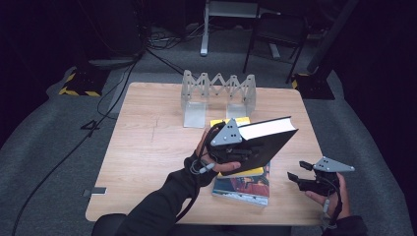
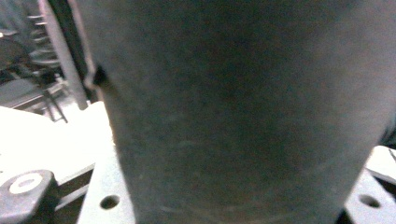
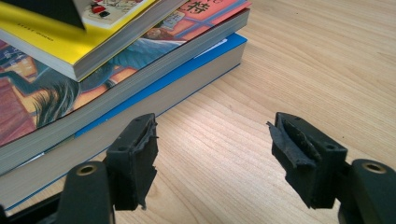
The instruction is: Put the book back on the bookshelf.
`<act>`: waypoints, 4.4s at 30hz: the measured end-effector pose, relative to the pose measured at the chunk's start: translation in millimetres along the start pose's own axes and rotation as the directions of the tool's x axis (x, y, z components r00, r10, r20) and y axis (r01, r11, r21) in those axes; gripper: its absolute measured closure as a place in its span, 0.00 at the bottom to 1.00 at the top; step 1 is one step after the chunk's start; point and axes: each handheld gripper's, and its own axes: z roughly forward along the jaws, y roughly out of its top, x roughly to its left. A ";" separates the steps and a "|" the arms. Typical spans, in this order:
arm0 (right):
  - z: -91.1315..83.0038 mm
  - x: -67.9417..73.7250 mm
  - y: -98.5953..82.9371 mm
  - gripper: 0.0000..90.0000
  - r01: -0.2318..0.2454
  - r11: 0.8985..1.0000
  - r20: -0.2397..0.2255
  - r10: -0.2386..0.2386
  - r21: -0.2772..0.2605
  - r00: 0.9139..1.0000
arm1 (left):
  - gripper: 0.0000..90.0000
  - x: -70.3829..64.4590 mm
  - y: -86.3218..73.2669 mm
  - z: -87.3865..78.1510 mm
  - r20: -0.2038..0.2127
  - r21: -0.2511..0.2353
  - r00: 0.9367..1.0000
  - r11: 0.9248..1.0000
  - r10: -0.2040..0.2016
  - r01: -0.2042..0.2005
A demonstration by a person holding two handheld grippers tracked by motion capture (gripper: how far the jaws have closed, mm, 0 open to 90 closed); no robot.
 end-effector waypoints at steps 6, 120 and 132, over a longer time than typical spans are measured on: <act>1.2 -1.9 -0.9 0.35 -0.012 1.000 0.000 0.012 -0.002 1.000 | 0.58 19.3 6.2 -27.6 -0.106 -0.015 0.994 1.000 -0.027 0.026; 17.2 6.7 -8.6 0.38 0.054 0.997 -0.075 -0.051 0.046 0.996 | 0.56 96.6 -176.9 -11.3 -0.785 -0.116 0.495 0.873 -0.372 0.473; 21.5 9.1 -7.2 0.38 0.068 0.997 -0.090 -0.064 0.045 0.994 | 0.58 114.4 -167.8 5.5 -0.809 -0.135 0.443 0.856 -0.386 0.500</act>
